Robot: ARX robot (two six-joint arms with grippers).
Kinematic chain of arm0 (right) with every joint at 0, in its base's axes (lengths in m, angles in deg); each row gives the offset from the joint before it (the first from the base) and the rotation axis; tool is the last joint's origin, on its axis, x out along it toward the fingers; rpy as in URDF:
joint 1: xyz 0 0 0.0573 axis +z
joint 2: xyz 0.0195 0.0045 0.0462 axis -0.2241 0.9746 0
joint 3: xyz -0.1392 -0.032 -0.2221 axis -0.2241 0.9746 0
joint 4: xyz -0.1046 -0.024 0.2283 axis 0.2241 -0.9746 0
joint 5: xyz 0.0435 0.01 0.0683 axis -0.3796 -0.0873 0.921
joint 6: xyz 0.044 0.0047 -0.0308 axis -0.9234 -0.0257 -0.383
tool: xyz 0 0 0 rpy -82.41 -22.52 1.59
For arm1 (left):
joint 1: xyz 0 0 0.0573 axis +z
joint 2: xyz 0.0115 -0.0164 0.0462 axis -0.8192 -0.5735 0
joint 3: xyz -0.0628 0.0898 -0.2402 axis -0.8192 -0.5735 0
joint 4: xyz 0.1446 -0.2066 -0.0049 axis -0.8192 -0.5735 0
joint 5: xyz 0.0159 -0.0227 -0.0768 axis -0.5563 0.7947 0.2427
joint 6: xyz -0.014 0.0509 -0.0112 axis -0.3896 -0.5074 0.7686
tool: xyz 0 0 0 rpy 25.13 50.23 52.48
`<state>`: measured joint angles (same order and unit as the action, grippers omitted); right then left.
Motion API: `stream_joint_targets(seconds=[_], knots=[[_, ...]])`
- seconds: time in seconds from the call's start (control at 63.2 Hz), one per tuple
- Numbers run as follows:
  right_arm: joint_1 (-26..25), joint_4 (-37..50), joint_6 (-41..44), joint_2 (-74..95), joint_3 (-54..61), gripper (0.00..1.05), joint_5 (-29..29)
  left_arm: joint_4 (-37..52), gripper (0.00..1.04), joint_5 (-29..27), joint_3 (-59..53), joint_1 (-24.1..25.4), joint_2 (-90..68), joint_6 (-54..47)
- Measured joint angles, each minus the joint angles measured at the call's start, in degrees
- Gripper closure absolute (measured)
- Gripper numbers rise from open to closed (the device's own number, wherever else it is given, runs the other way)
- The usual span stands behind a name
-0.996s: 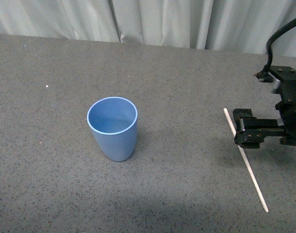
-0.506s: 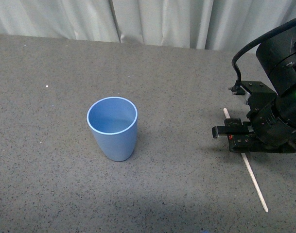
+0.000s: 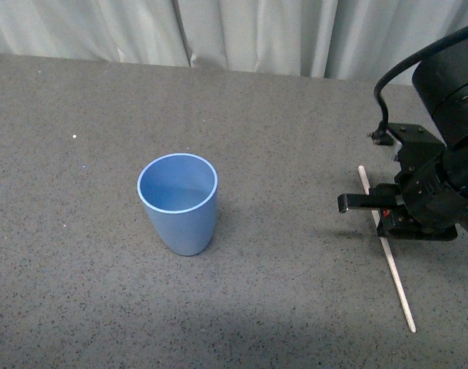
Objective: Transfer chopsticks to blue cup
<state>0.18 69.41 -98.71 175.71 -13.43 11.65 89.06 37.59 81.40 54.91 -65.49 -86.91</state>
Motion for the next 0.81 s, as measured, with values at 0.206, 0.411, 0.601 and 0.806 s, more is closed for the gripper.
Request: stream_joint_targets(seconds=[0.206, 0.411, 0.601, 0.806], knots=[[2.0, 15.9, 1.2, -12.2, 6.6, 1.04, 0.9, 0.0, 0.07, 0.0, 0.0, 0.0, 0.0, 0.0], [7.8, 45.9, 4.2, -22.2, 14.4, 1.04, 9.4, 0.0, 0.07, 0.0, 0.0, 0.0, 0.0, 0.0], [12.7, 64.9, 6.5, -19.1, 16.1, 1.04, 17.4, 0.0, 0.07, 0.0, 0.0, 0.0, 0.0, 0.0], [15.3, 68.1, 6.0, -12.2, 13.2, 1.04, 22.2, 0.0, 0.07, 0.0, 0.0, 0.0, 0.0, 0.0]])
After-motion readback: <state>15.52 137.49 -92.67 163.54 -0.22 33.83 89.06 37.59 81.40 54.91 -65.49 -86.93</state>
